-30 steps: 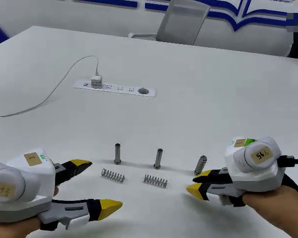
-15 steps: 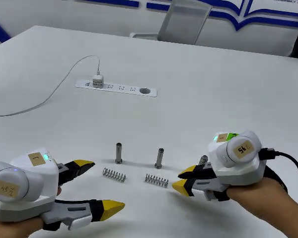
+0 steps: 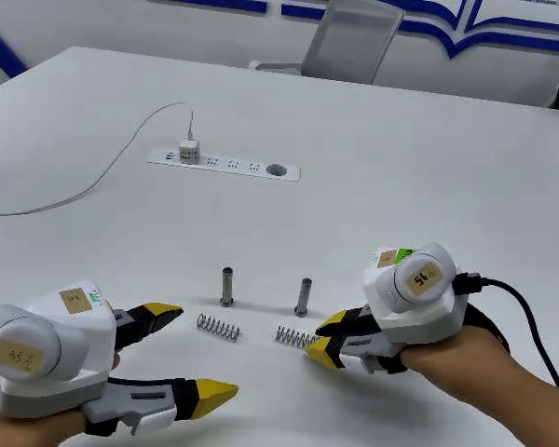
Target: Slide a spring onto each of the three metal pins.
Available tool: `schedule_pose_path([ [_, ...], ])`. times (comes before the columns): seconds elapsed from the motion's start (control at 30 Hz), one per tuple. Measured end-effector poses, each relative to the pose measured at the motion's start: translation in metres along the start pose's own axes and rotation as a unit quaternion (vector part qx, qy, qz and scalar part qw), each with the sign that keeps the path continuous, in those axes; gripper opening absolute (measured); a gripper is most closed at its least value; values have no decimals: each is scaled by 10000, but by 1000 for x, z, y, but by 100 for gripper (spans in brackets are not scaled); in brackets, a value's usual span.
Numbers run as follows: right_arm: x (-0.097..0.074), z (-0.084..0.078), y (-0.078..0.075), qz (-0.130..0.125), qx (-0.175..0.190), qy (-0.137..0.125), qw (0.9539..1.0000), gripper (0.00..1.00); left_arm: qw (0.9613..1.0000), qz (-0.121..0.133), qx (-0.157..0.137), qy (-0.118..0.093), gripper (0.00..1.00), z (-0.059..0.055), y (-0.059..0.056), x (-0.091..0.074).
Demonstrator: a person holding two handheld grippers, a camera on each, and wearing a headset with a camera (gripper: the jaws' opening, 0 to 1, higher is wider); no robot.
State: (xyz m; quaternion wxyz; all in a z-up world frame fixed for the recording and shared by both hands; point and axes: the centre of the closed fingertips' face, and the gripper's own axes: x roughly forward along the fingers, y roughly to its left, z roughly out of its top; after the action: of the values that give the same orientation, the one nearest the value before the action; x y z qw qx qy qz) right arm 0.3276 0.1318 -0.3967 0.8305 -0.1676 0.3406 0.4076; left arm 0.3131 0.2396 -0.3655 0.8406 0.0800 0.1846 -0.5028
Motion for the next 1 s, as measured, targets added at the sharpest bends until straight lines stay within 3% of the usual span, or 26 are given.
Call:
schedule_pose_path([
  [0.57,6,-6,2,82,-129,137,9998,12,9999,-96,26,13,70,1,-7,1],
  [1.0,-4,-4,13,153,-299,219,9992,11,9993,-344,168,14,65,6,-23,7],
])
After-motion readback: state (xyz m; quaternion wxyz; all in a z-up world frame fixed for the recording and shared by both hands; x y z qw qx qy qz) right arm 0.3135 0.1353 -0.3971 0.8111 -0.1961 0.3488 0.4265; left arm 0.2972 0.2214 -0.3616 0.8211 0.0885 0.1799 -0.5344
